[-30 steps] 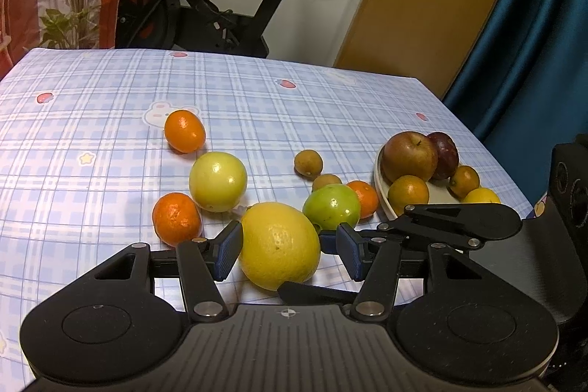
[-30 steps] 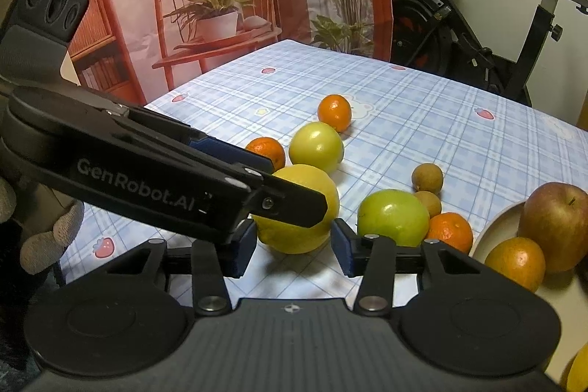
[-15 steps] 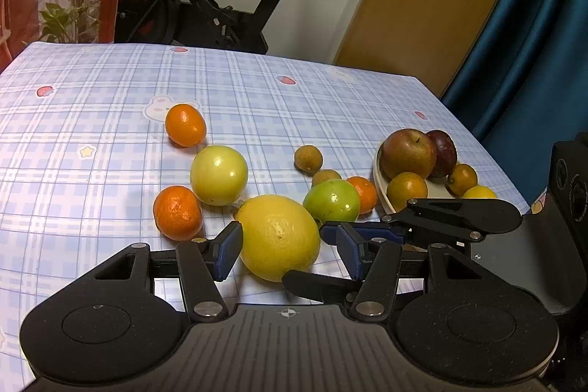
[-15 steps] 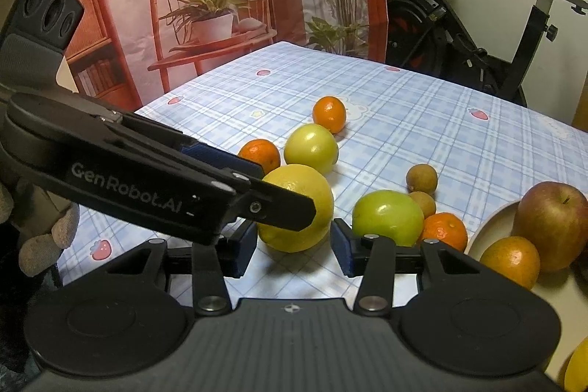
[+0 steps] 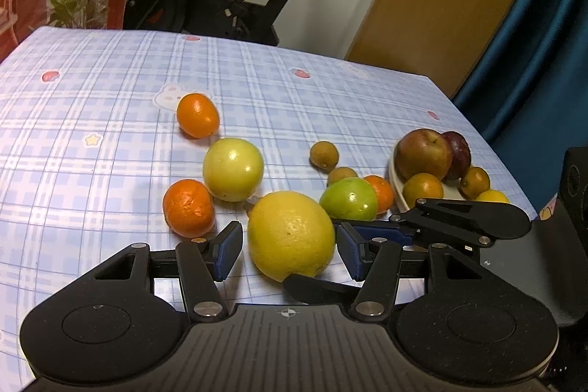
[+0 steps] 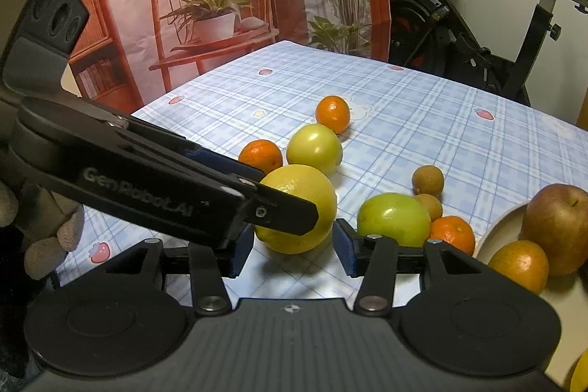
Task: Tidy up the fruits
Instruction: 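Close the left tool's fingers around the grapefruit and hold it, then lift the grapefruit with the left tool and carry it over the plate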
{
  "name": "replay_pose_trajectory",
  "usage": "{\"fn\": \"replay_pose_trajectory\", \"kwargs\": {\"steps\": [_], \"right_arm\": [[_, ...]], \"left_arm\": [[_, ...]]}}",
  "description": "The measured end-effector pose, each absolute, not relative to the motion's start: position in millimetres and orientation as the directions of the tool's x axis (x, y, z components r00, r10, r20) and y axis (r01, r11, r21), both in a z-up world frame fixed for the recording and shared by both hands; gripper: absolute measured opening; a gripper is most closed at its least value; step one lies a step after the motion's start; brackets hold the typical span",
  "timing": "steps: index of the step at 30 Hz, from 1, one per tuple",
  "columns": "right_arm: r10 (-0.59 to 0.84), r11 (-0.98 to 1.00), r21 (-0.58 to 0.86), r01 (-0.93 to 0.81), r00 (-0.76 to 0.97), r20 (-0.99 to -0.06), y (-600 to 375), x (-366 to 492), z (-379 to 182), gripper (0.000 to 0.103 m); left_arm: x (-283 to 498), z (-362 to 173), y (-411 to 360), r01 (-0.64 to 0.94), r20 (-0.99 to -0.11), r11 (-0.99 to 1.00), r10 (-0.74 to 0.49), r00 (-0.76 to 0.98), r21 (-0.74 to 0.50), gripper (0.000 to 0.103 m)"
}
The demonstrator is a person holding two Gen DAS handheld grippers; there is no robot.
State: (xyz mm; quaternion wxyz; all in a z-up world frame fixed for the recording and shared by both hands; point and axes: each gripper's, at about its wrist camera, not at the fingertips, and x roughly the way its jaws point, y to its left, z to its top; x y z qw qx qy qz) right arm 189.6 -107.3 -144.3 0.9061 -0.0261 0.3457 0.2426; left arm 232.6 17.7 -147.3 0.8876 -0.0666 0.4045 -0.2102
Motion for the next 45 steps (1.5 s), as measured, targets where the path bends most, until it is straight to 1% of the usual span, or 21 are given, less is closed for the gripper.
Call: {"fn": "replay_pose_trajectory", "kwargs": {"steps": [6,12,15,24,33,38,45], "right_arm": [[0.418,0.885,0.130,-0.447,0.642,-0.642,-104,196,-147,0.056],[0.386,0.891,0.087,-0.445,0.644,-0.660,-95,201,-150,0.057],[0.398,0.887,0.098,-0.450,0.641,-0.656,-96,199,-150,0.056],[0.410,0.890,0.109,-0.443,0.672,-0.616,-106,177,-140,0.056],[0.406,0.902,0.121,-0.415,0.716,-0.568,-130,152,-130,0.056],[0.389,0.915,0.136,-0.380,0.742,-0.547,-146,142,-126,0.056],[0.328,0.944,0.149,-0.295,0.791,-0.517,-178,129,-119,0.056]], "left_arm": [[235,-151,19,0.318,-0.688,0.897,-0.441,0.576,-0.309,0.057],[233,-151,21,0.312,-0.688,0.897,-0.441,0.577,-0.313,0.057],[228,-148,21,0.312,-0.682,0.896,-0.444,0.581,-0.316,0.057],[209,-136,7,0.336,-0.665,0.894,-0.446,0.599,-0.296,0.057],[198,-124,-26,0.387,-0.661,0.888,-0.448,0.602,-0.250,0.057],[198,-119,-45,0.432,-0.658,0.873,-0.463,0.594,-0.224,0.057],[209,-113,-86,0.521,-0.652,0.828,-0.515,0.556,-0.208,0.057]]}}
